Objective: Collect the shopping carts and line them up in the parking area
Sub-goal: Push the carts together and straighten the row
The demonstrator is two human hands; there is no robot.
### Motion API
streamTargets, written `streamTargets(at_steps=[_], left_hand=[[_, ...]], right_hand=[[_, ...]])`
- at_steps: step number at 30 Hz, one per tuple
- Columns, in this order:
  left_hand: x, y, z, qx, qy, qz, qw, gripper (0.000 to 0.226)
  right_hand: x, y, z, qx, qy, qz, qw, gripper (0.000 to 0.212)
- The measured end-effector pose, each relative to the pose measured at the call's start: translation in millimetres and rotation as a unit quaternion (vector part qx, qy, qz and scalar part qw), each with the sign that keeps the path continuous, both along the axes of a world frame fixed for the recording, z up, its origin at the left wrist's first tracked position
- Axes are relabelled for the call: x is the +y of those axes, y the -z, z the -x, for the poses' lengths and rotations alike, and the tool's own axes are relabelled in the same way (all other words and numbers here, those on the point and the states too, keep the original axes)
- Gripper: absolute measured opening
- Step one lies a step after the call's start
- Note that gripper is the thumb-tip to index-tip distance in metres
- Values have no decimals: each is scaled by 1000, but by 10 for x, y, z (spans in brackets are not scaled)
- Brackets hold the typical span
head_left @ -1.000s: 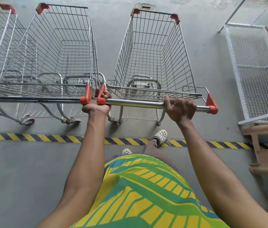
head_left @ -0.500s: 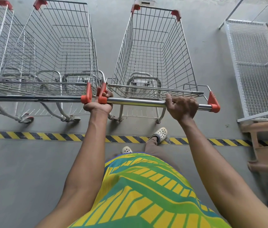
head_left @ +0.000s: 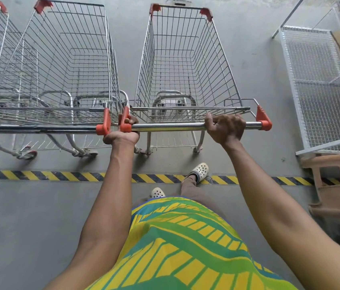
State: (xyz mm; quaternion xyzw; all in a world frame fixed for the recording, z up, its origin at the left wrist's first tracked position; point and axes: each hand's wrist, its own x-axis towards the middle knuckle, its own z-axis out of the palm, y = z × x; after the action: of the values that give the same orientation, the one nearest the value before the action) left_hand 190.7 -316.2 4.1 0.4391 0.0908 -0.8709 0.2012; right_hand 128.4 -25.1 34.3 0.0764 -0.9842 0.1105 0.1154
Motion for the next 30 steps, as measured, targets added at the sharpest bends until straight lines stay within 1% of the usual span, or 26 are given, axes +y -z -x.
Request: streamTargets(at_steps=[6,9,12,18,22,30], left_hand=[[2,23,36,-7,0,5,1000,86],[-12,27,52,-8,0,10,1000,83],[2,-10,55,-13,2,11,1000,84],[12,-56,26,-13,-9,22,1000,68],[-44,7,6,-15,-1,27,1000,66],[-20,-33,-62,-13,-7,45,999,61]], right_hand=[[0,-23,157,-7,-16,-14,1000,55],[-28,-23,191,-34,-16,-29,999,60],[-7,-14,181,-36,-13,-29,999,58],[3,70,79,-47,-3,-31,998,60],[14,105,-32,-42,8,-33,999,56],[26,146,-164,-47,28,-27,998,57]])
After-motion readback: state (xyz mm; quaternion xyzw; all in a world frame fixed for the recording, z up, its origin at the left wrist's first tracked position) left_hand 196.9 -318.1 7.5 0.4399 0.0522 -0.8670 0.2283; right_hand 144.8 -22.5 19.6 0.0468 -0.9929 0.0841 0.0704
